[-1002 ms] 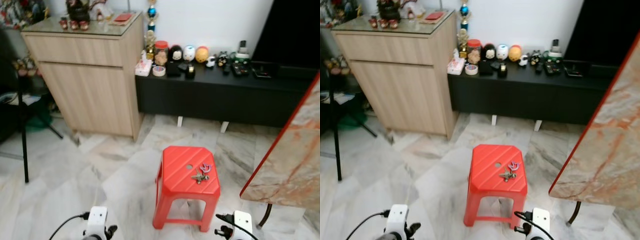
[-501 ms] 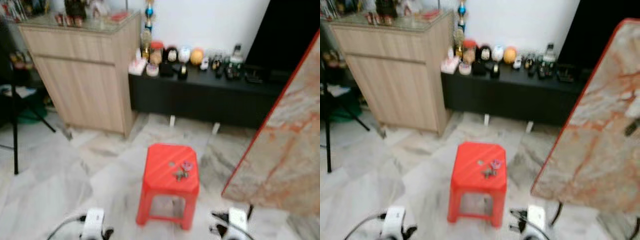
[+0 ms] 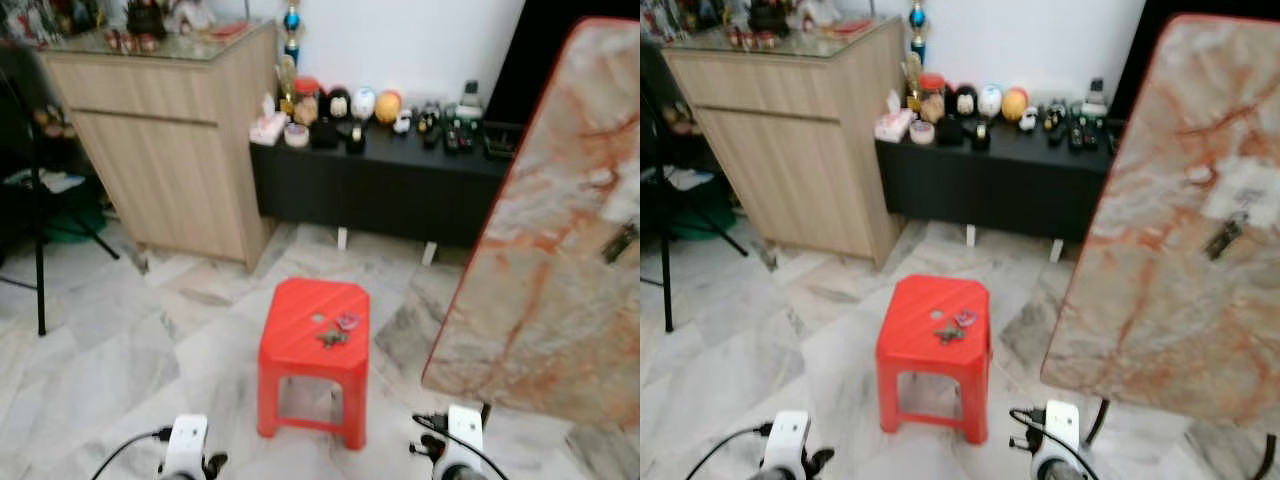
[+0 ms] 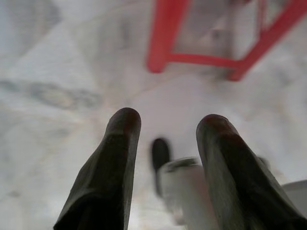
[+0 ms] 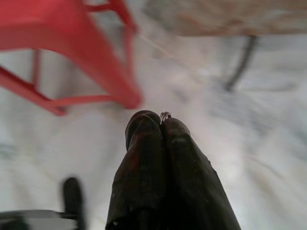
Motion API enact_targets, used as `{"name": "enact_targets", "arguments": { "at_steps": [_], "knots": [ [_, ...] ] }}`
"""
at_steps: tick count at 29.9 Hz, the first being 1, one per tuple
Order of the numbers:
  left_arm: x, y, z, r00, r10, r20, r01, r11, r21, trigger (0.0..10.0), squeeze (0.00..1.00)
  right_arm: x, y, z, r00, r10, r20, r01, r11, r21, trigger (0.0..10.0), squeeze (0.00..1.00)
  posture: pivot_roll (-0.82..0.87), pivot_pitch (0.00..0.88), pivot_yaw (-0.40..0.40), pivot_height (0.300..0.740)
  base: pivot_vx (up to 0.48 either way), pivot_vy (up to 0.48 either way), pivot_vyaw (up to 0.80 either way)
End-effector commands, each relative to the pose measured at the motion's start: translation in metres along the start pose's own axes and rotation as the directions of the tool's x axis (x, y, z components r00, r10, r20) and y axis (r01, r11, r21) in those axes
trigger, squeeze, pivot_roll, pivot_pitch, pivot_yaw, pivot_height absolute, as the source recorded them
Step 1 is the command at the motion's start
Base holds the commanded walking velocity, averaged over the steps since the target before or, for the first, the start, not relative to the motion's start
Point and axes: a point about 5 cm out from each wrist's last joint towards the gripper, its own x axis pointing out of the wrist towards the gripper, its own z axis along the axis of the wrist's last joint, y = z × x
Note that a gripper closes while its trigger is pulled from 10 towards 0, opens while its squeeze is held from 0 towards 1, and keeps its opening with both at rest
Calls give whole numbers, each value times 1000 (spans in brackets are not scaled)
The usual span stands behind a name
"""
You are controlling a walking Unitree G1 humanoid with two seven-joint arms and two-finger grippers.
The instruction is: Hang keys on a hook
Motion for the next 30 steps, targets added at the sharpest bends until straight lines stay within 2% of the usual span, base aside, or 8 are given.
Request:
{"name": "enact_targets", "arguments": {
  "at_steps": [1, 5, 20, 23, 27, 30],
  "knots": [
    [-1, 5, 0, 1000, 7, -2, -7, 1000, 16, 10000, 0, 2, 4, 9, 999, 7, 32, -8, 1000, 6, 10000, 0, 86, 0, -44, 740, 0, -259, 0],
    [0, 3, 0, 1000, 5, -3, -5, 1000, 16, 10000, 0, 3, 8, 15, 999, 15, 50, -16, 1000, 14, 10000, 0, 83, 0, -46, 740, 0, -254, 0],
    [0, 3, 0, 1000, 13, -3, -13, 1000, 2, 10000, 0, 5, 9, 22, 997, 13, 72, -15, 999, 32, 10000, 0, 84, 0, -51, 740, 0, 0, 0],
    [0, 3, 0, 1000, 13, -3, -13, 1000, 7, 10000, 0, 5, 9, 22, 997, 22, 71, -25, 998, 49, 10000, 0, 82, 0, -49, 740, 0, 0, -756],
    [0, 3, 1, 1000, 13, 1, -13, 1000, 19, 10000, 0, 5, 9, 21, 998, 21, 64, -23, 999, 28, 10000, 0, 84, 0, -49, 740, 0, 0, -742],
    [0, 4, 1, 1000, 13, 5, -13, 1000, 25, 10000, 0, 4, 8, 20, 998, 18, 61, -20, 999, 33, 10000, 0, 84, 0, -48, 740, 0, -400, -731]
  ]
}}
